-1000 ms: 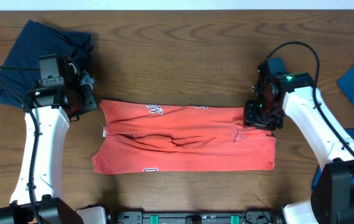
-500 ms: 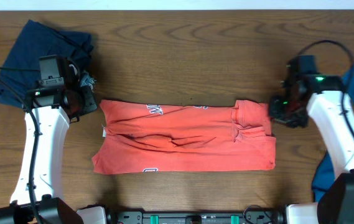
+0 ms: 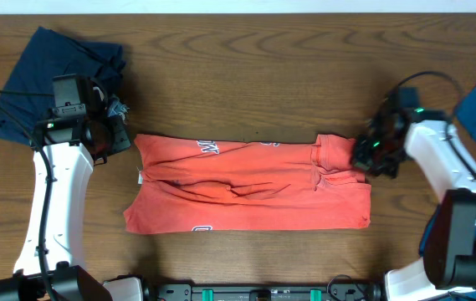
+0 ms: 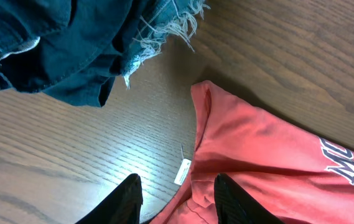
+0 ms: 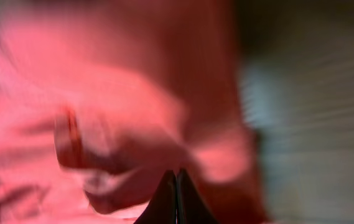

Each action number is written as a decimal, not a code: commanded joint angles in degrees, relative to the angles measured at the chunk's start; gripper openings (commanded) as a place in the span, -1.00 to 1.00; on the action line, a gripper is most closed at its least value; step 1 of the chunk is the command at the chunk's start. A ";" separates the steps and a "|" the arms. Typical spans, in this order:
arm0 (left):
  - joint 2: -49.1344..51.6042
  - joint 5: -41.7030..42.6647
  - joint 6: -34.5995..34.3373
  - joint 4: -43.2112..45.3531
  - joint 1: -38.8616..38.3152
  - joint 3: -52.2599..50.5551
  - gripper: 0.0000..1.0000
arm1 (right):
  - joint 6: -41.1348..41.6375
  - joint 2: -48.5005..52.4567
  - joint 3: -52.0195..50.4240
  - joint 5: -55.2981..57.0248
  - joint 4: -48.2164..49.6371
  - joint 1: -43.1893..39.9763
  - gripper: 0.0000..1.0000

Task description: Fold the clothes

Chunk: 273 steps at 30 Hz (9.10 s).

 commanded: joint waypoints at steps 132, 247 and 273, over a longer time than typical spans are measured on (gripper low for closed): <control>3.28 14.71 0.13 4.44 -2.01 -5.95 0.18 | -27.45 5.64 -3.82 -16.98 11.91 -25.40 -0.97; 3.28 14.73 0.13 5.01 -2.03 -5.95 0.18 | 16.83 10.86 12.96 57.55 -22.95 34.69 -0.95; 3.28 14.73 0.11 5.01 -2.03 -5.95 0.18 | 17.70 11.13 12.87 57.40 -16.98 41.22 -0.88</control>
